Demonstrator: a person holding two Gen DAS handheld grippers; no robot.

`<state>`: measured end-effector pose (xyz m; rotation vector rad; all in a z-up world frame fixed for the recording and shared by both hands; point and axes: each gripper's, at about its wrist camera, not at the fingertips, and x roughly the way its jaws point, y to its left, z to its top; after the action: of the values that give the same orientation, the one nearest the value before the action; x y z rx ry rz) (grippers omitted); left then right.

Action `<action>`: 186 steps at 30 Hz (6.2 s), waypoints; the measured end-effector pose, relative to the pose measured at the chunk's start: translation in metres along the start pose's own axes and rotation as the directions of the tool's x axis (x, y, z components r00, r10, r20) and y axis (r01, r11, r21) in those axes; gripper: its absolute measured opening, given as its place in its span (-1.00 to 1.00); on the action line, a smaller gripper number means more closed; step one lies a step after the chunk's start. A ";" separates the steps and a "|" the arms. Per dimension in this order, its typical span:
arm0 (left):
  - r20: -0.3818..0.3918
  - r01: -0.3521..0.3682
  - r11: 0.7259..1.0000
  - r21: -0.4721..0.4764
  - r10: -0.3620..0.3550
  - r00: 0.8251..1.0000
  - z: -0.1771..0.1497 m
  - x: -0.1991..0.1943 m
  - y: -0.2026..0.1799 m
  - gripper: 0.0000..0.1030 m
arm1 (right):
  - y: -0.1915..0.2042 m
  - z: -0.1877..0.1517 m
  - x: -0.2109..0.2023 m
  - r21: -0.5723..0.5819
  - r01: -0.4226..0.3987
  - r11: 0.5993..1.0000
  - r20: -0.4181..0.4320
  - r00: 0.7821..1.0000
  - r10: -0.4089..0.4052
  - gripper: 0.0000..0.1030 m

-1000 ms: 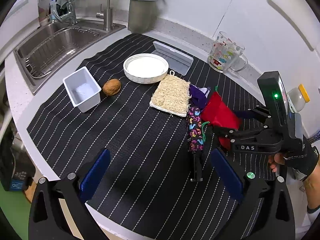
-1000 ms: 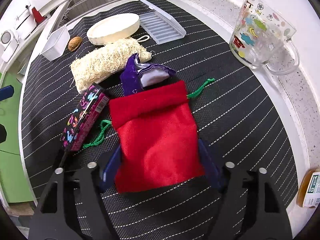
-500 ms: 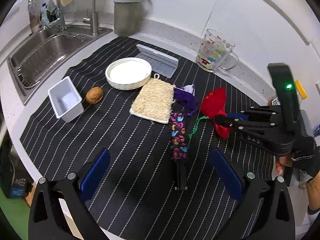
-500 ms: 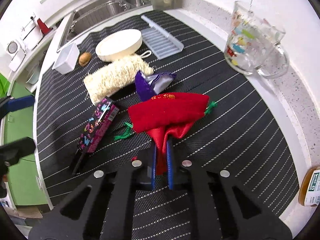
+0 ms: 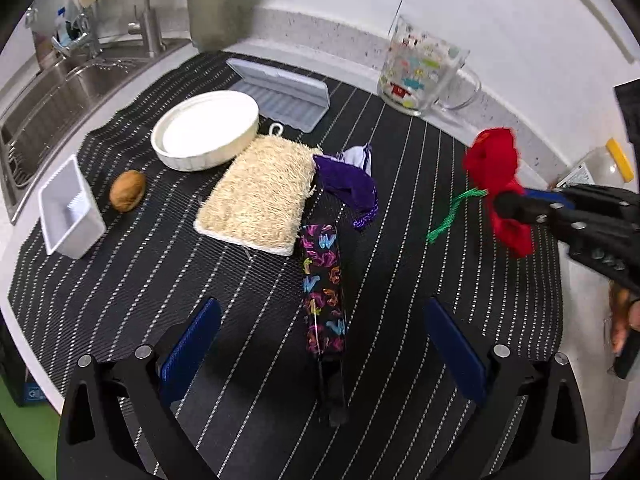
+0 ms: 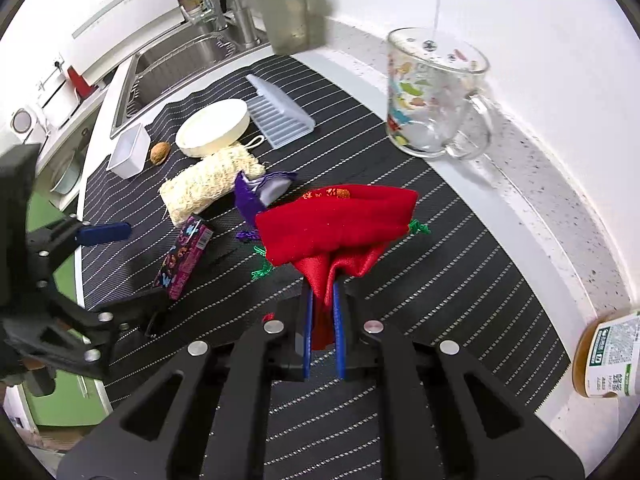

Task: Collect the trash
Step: 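Grasp the red pouch with the right tool while the left tool grasps the patterned snack box, then carry both items over the pink bin and open both tools to drop them, then return both tools from the bin to the mat, then grasp the purple wrapper with the right tool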

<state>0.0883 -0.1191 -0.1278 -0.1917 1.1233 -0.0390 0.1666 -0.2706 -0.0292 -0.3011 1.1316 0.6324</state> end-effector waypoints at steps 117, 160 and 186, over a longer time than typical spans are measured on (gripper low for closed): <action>0.009 -0.228 0.603 -0.764 0.364 0.931 -0.496 0.035 0.440 0.87 | 0.531 -0.221 0.427 -0.562 -0.421 0.711 -0.373 0.897 0.237 0.94; 0.209 -0.106 0.957 -0.272 0.167 0.964 -0.117 -0.201 0.153 0.88 | 0.203 -0.012 -0.042 -0.176 -0.132 0.975 0.090 0.985 0.149 0.95; 0.084 -0.157 0.963 -0.219 0.179 0.980 0.032 -0.067 0.185 0.88 | 0.093 0.042 0.021 0.011 -0.050 0.999 0.043 0.998 0.050 0.95</action>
<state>0.0757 0.0752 -0.0861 -0.2838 1.0361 0.2407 0.1472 -0.1686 -0.0224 -0.2481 1.1041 0.6726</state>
